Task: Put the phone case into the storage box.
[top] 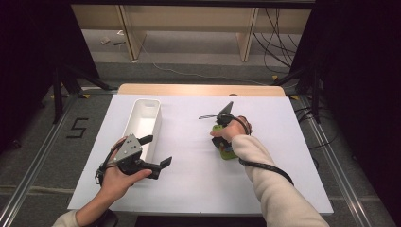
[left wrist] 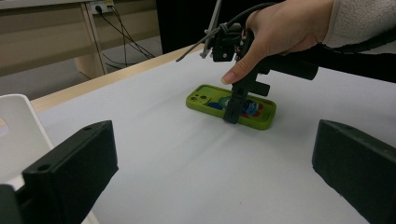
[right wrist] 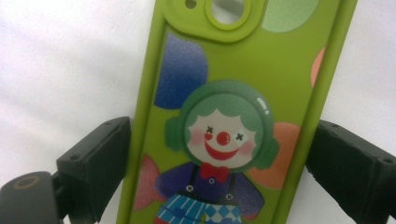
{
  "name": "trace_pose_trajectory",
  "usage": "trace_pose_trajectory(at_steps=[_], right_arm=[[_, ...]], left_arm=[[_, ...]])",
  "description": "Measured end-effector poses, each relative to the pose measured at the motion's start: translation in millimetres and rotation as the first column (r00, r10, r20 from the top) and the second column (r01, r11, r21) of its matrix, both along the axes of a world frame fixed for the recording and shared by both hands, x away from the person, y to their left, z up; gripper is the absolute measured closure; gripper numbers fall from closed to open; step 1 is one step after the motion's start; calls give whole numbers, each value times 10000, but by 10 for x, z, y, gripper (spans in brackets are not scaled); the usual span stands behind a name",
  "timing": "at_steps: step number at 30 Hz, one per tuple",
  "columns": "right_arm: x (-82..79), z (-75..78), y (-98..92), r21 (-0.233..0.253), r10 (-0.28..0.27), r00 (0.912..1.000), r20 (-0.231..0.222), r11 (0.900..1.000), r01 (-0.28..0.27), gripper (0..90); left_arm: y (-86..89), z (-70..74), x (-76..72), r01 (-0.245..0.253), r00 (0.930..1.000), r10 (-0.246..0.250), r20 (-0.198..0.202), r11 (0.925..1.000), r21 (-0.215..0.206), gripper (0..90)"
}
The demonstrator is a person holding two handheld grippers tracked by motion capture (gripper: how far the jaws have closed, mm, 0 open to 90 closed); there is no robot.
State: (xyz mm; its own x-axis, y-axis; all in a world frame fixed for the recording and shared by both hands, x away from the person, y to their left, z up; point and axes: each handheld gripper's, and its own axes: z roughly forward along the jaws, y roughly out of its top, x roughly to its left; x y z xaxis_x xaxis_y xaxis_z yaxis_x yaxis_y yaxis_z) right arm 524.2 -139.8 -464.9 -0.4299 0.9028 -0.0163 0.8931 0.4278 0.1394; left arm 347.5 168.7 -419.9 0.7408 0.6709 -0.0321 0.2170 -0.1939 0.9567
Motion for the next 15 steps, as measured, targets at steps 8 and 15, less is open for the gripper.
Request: trace_pose_trajectory(at_steps=[8, 15], right_arm=[[7, -2, 8, -80, -10, 10000, -24, 10000, 10, 108], [14, 0, 10, -97, -31, 10000, -75, 9999, 30, 114]], left_arm=[[2, 2, -2, 12, 10000, -12, 19, 10000, -8, 0], [1, 4, -4, 19, 10000, -19, 35, 10000, 10, 0]])
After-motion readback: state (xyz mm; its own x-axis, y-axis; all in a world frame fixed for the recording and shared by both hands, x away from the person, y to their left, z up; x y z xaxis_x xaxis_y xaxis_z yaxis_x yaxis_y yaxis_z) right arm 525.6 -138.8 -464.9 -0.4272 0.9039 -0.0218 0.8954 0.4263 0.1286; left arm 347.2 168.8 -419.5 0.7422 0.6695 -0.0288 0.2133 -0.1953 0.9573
